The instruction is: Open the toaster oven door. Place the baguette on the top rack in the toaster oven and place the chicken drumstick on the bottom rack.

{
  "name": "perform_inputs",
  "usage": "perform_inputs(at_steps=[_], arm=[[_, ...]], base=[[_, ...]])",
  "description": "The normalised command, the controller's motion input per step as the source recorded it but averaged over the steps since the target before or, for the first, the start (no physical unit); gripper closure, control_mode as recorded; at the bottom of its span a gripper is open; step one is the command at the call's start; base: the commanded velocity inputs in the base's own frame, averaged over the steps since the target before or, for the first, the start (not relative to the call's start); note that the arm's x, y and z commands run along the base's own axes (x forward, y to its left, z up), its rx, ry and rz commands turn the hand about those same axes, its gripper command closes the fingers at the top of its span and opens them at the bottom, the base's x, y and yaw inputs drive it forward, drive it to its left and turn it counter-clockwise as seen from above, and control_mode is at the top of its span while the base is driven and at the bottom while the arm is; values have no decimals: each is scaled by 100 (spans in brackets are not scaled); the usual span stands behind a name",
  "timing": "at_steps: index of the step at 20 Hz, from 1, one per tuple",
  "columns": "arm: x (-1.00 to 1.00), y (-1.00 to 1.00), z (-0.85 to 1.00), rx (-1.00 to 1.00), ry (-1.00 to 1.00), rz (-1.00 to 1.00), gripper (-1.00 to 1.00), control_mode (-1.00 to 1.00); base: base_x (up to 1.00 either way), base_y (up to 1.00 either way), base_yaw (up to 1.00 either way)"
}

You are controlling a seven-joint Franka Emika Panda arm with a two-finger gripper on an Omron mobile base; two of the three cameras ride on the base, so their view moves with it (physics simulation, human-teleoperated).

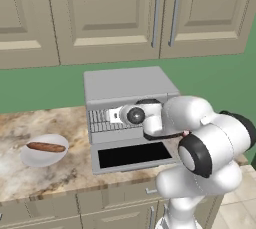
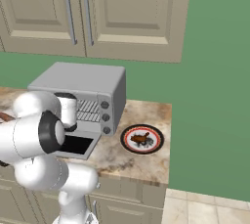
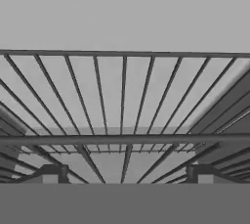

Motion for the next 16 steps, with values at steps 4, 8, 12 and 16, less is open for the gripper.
perform_inputs(at_steps=[4, 8, 12, 16], arm=[[-82, 5, -26, 0, 57, 0, -100, -100], [-98, 11, -23, -7, 61, 0, -100, -100], [-100, 21, -11, -14, 68, -1, -100, -100], [-100, 14, -5, -17, 76, -9, -100, -100]], base=[[0, 0, 0], [0, 0, 0], [0, 0, 0], [0, 0, 0]])
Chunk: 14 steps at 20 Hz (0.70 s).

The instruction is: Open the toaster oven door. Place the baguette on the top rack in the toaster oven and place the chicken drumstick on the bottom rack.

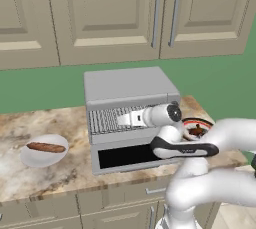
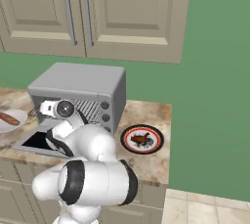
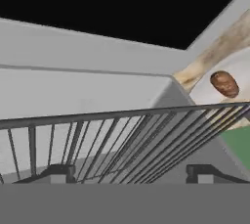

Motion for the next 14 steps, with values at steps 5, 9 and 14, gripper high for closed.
perform_inputs(at_steps=[5, 9, 14], arm=[[-100, 0, -14, -15, 81, -12, -100, -100], [-96, 0, 12, -16, 62, -12, -100, -100], [-47, 0, 100, -17, 7, -1, -100, -100]], base=[[0, 0, 0], [0, 0, 0], [0, 0, 0]])
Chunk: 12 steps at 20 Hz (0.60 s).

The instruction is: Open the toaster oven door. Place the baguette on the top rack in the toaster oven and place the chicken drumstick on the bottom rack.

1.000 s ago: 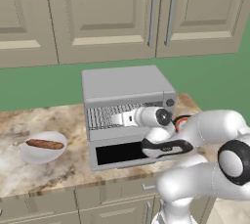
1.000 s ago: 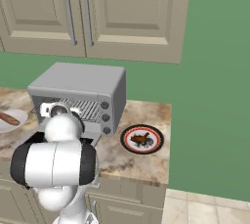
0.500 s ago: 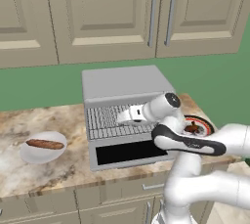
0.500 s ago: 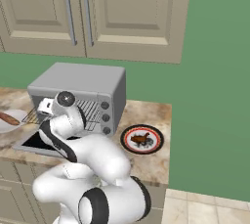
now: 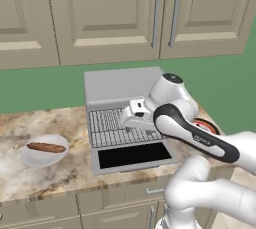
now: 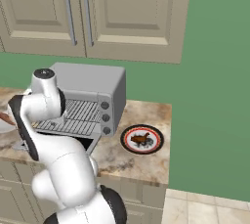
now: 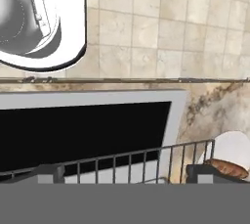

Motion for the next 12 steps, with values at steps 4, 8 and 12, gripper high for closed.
perform_inputs(at_steps=[4, 8, 12], arm=[[-50, 0, 83, -18, 5, 0, -100, -100], [-31, 0, 31, -17, 1, 0, -100, -100], [-27, -9, 27, -16, -1, 0, -100, -100]], base=[[0, 0, 0], [0, 0, 0], [0, 0, 0]])
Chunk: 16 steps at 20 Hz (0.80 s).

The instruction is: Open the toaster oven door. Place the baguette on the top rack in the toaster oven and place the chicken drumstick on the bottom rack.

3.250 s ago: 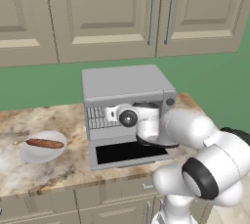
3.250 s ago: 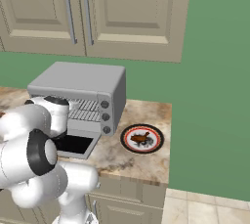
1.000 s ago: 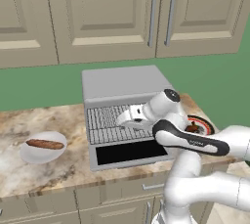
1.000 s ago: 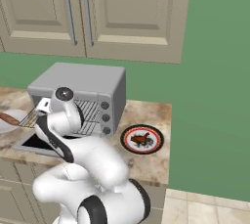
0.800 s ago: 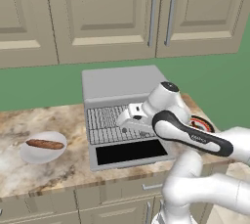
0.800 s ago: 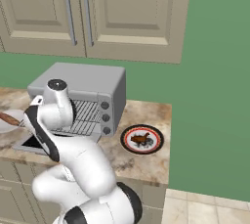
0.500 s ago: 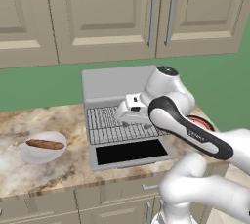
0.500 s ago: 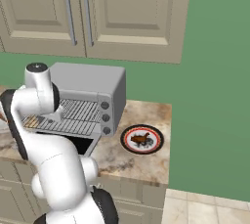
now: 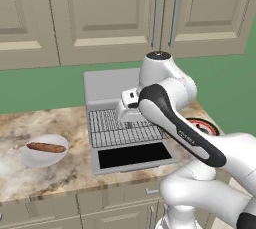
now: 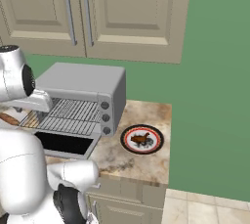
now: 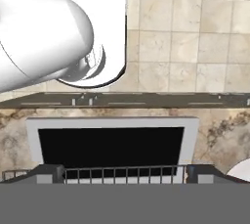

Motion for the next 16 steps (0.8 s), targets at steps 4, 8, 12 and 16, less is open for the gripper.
perform_inputs(at_steps=[4, 8, 12, 16], arm=[[-21, -29, 26, -12, -3, 0, -100, -100], [-23, -35, 5, -7, 0, 0, -100, -100], [-19, -48, 0, -4, 0, 0, -100, -100], [-20, -48, 0, -2, 0, 0, -100, -100]], base=[[0, 0, 0], [0, 0, 0], [0, 0, 0], [0, 0, 0]])
